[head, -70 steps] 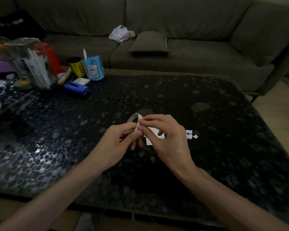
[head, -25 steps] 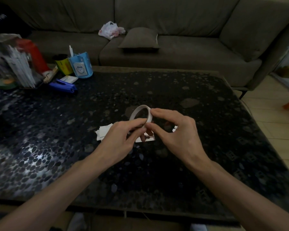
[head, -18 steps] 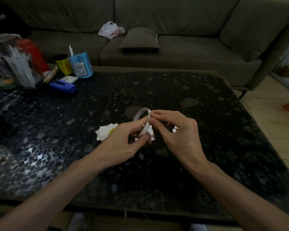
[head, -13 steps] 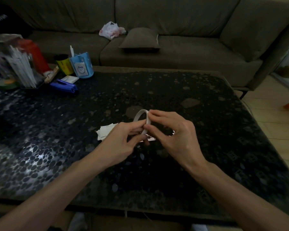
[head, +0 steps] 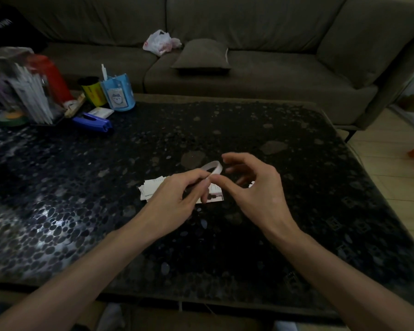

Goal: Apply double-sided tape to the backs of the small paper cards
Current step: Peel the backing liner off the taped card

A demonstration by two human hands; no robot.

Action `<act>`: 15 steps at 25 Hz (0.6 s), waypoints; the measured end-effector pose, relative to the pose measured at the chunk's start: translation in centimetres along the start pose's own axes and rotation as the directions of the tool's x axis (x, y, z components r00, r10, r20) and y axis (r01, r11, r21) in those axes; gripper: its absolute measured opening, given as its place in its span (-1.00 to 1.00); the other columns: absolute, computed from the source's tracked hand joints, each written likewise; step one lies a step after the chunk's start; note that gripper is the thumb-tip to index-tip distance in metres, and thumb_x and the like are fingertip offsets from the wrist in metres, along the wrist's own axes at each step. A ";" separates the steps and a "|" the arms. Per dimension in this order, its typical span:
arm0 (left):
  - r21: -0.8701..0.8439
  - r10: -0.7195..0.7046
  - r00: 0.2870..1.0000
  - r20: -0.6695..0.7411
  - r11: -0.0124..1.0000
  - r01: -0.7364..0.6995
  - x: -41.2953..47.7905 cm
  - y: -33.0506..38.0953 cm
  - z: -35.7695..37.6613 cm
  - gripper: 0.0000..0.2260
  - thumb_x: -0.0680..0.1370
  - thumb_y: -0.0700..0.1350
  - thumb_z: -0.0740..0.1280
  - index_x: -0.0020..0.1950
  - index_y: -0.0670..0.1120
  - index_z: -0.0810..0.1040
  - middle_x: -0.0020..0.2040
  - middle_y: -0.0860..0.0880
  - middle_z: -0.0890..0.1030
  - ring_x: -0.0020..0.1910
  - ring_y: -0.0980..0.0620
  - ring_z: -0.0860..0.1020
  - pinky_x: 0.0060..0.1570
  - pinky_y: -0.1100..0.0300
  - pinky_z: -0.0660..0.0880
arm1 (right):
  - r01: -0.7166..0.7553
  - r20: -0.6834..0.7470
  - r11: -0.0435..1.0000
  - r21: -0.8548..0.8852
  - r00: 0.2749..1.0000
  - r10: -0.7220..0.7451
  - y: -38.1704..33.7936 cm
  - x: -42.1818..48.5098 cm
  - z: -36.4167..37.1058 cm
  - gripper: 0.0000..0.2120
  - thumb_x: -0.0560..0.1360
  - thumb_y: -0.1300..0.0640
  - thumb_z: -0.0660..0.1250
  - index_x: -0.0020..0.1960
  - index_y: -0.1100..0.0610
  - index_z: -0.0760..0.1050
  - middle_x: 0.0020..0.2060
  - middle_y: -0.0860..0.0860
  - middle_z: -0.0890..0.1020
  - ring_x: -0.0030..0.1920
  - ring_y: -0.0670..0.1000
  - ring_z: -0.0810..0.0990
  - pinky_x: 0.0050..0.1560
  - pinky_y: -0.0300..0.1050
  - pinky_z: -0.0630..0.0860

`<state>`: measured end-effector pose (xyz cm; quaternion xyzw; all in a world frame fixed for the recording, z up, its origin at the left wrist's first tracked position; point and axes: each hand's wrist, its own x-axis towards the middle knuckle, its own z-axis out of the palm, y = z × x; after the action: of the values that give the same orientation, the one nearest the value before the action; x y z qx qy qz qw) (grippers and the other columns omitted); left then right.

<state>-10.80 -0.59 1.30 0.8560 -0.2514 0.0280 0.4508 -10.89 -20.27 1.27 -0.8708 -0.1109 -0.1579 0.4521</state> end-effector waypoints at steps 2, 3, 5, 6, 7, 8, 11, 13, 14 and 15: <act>0.007 0.000 1.000 -0.011 1.000 0.000 0.1 -0.2 0.2 -0.82 0.73 -0.08 0.23 0.11 0.12 0.63 -0.15 0.10 0.66 -0.21 -0.03 0.61 -0.18 0.02 0.56 | 0.031 -0.049 0.999 -0.037 0.998 -0.033 0.0 -0.3 0.3 -0.67 0.48 -0.05 0.54 0.23 -0.07 0.66 0.14 -0.26 0.65 0.13 -0.30 0.61 0.12 -0.31 0.59; 0.013 0.002 1.000 -0.019 1.000 -0.002 0.0 -0.3 0.4 -0.82 0.72 -0.08 0.24 0.15 0.08 0.64 -0.12 0.11 0.68 -0.17 0.00 0.64 -0.15 0.09 0.58 | 0.045 -0.069 0.998 -0.048 0.996 -0.048 0.0 -0.4 0.4 -0.71 0.49 -0.02 0.54 0.20 -0.05 0.68 0.14 -0.23 0.67 0.14 -0.29 0.61 0.14 -0.28 0.60; 0.010 0.010 0.999 -0.031 1.000 -0.010 0.0 -0.4 0.6 -0.82 0.71 -0.11 0.27 0.20 0.03 0.65 -0.06 0.13 0.71 -0.11 0.03 0.67 -0.07 0.14 0.62 | 0.052 -0.091 0.997 -0.051 0.994 -0.056 0.0 -0.6 0.7 -0.76 0.49 0.03 0.55 0.15 -0.03 0.70 0.13 -0.18 0.69 0.14 -0.26 0.63 0.15 -0.23 0.62; 0.007 0.016 0.999 -0.032 1.000 -0.016 -0.1 -0.5 0.7 -0.82 0.71 -0.13 0.28 0.23 0.02 0.65 -0.03 0.13 0.71 -0.09 0.04 0.68 -0.04 0.14 0.63 | 0.049 -0.092 0.998 -0.042 0.994 -0.052 0.0 -0.7 0.8 -0.78 0.48 0.05 0.56 0.13 -0.03 0.71 0.11 -0.17 0.69 0.13 -0.25 0.63 0.13 -0.21 0.63; 0.008 0.021 0.999 -0.030 1.000 -0.021 -0.1 -0.6 0.7 -0.81 0.70 -0.14 0.28 0.26 0.01 0.64 -0.02 0.13 0.72 -0.08 0.04 0.69 -0.01 0.13 0.63 | 0.044 -0.089 0.999 -0.029 0.995 -0.047 0.0 -0.8 0.8 -0.79 0.48 0.07 0.57 0.10 -0.02 0.71 0.09 -0.18 0.69 0.11 -0.24 0.64 0.10 -0.19 0.64; 0.011 0.023 0.999 -0.030 1.000 -0.022 -0.1 -0.6 0.7 -0.80 0.70 -0.15 0.28 0.27 0.01 0.63 -0.01 0.12 0.72 -0.08 0.04 0.68 0.00 0.14 0.63 | 0.038 -0.083 0.999 -0.013 0.996 -0.039 0.0 -0.8 0.9 -0.81 0.48 0.07 0.57 0.08 -0.02 0.72 0.06 -0.19 0.68 0.08 -0.23 0.65 0.07 -0.18 0.64; 0.007 0.015 0.999 -0.034 1.000 -0.015 -0.2 -0.7 0.7 -0.81 0.71 -0.15 0.27 0.26 0.02 0.61 -0.08 0.13 0.69 -0.11 0.11 0.66 -0.07 0.26 0.58 | 0.018 -0.070 0.999 0.028 0.997 -0.016 -0.1 -0.7 0.8 -0.87 0.48 0.08 0.57 0.02 -0.02 0.71 -0.01 -0.21 0.66 0.04 -0.20 0.65 0.02 -0.20 0.62; 0.019 -0.002 0.999 -0.035 1.000 0.002 -0.2 -0.6 0.7 -0.82 0.71 -0.13 0.27 0.23 0.06 0.61 -0.11 0.17 0.67 -0.09 0.16 0.66 -0.10 0.30 0.55 | -0.011 -0.044 0.998 0.061 0.999 0.014 -0.2 -0.6 0.8 -0.88 0.49 0.08 0.57 -0.01 -0.05 0.69 -0.03 -0.21 0.64 0.03 -0.19 0.65 0.01 -0.21 0.62; 0.027 -0.016 0.999 -0.040 1.000 0.017 -0.2 -0.7 0.7 -0.82 0.71 -0.12 0.26 0.22 0.08 0.61 -0.13 0.16 0.66 -0.10 0.15 0.65 -0.13 0.26 0.56 | -0.034 -0.022 0.996 0.082 0.999 0.036 -0.2 -0.5 0.8 -0.89 0.50 0.08 0.56 -0.01 -0.06 0.68 -0.03 -0.21 0.63 0.02 -0.19 0.64 0.01 -0.20 0.63; 0.034 -0.034 0.998 -0.051 0.999 0.036 -0.1 -0.8 0.7 -0.82 0.71 -0.10 0.26 0.19 0.10 0.61 -0.17 0.14 0.65 -0.15 0.12 0.64 -0.16 0.17 0.57 | -0.060 0.004 0.993 0.105 0.998 0.060 -0.3 -0.4 0.7 -0.90 0.51 0.08 0.55 -0.01 -0.06 0.67 -0.03 -0.20 0.64 0.01 -0.19 0.65 0.01 -0.18 0.64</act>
<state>-10.71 -0.71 0.28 0.8670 -0.2243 0.0461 0.4426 -11.21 -19.55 0.93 -0.8488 -0.0930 -0.1380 0.5019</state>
